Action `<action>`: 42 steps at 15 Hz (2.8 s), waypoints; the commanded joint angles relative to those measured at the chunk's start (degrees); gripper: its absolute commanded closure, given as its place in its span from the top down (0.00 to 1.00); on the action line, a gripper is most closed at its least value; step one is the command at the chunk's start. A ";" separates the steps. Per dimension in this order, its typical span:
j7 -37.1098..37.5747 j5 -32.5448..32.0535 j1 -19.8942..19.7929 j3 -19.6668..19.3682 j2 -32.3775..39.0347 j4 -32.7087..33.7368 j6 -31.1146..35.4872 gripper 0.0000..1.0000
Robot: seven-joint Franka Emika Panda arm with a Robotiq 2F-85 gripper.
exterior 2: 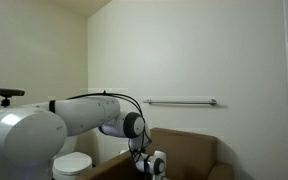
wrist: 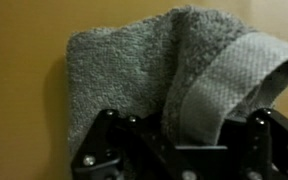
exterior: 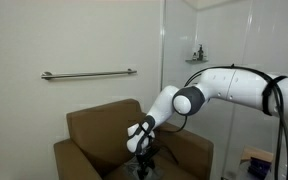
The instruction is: Use the grey towel to wipe the chair
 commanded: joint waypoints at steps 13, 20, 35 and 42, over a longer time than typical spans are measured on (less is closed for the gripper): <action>19.38 -0.93 20.71 -2.46 -14.24 -29.49 18.42 0.02; 31.44 0.79 22.19 -11.72 -13.16 -37.04 17.83 0.03; 16.57 3.32 11.32 4.54 -9.18 -25.34 21.76 0.02; 12.26 3.18 10.82 5.51 -7.27 -23.60 24.48 0.03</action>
